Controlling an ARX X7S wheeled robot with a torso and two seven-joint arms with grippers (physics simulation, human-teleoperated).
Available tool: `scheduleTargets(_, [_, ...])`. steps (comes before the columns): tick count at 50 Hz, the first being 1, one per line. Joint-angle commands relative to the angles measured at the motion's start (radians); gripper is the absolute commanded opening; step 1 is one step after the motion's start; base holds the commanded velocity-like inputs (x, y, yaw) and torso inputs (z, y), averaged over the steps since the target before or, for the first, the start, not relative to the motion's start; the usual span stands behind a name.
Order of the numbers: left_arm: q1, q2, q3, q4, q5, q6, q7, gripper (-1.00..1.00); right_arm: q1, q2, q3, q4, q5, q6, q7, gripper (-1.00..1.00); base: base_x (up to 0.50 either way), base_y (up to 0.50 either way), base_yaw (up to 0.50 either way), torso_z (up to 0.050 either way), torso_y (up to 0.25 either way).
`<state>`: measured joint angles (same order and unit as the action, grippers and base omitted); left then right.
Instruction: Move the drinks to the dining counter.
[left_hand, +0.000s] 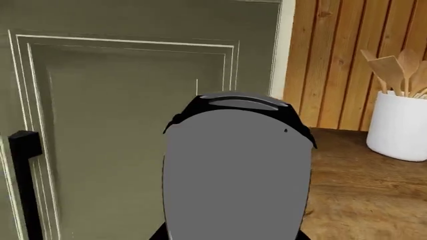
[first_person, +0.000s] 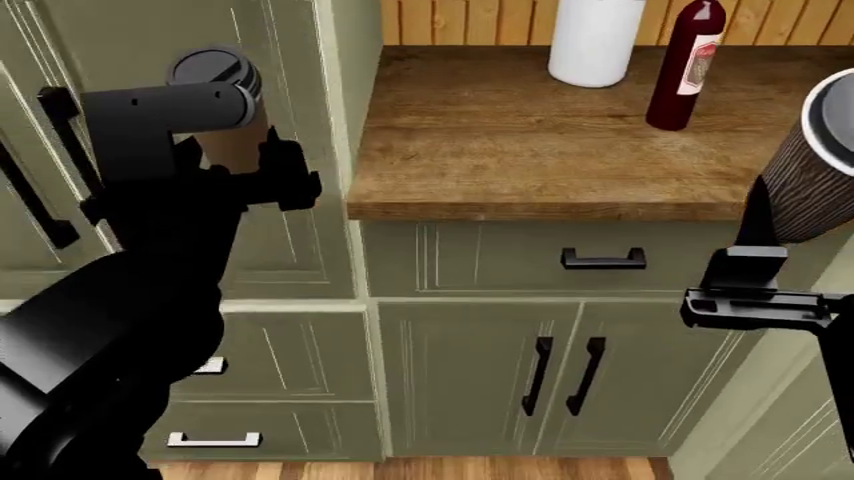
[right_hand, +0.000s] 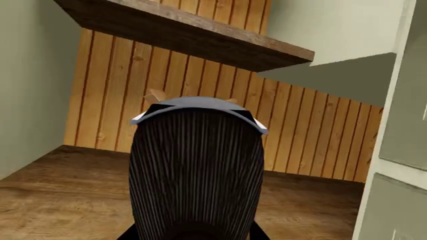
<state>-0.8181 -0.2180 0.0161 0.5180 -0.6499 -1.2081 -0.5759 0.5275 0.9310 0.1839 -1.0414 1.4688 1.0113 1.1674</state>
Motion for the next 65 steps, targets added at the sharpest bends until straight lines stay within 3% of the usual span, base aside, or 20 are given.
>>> scheduleTargets(1, [0.009, -0.006, -0.001, -0.005, -0.01, 0.017, -0.006, -1.0, 0.032, 0.136, -0.176, -0.005, -0.059, -0.118, 0.063, -1.0, -0.26, 0.5, 0.0, 0.0, 0.0])
scheduleTargets(7, [0.014, -0.01, -0.004, -0.004, -0.014, 0.02, -0.009, -1.0, 0.052, 0.242, -0.332, -0.005, -0.121, -0.265, 0.09, -1.0, -0.01, 0.5, 0.0, 0.0, 0.0])
scheduleTargets(9, [0.016, -0.01, -0.002, -0.003, -0.014, 0.022, -0.01, -1.0, 0.002, 0.277, -0.315, -0.005, -0.139, -0.364, 0.089, -1.0, 0.13, 0.05, 0.0, 0.0, 0.0])
scheduleTargets(26, [0.013, -0.014, -0.006, -0.007, -0.027, 0.025, -0.017, -1.0, 0.184, 0.351, -0.576, -0.004, -0.16, -0.382, 0.153, -1.0, 0.0, 0.41, 0.0, 0.001, 0.0])
scheduleTargets(47, [0.016, -0.02, -0.004, -0.008, -0.037, 0.032, -0.028, -1.0, 0.253, 0.365, -0.68, -0.004, -0.175, -0.378, 0.178, -1.0, 0.0, 0.5, 0.0, 0.0, 0.0])
scheduleTargets(65, [0.014, -0.024, 0.002, -0.009, -0.047, 0.034, -0.037, -1.0, 0.396, 0.41, -0.881, -0.004, -0.19, -0.432, 0.207, -1.0, 0.0, 0.5, 0.0, 0.001, 0.001])
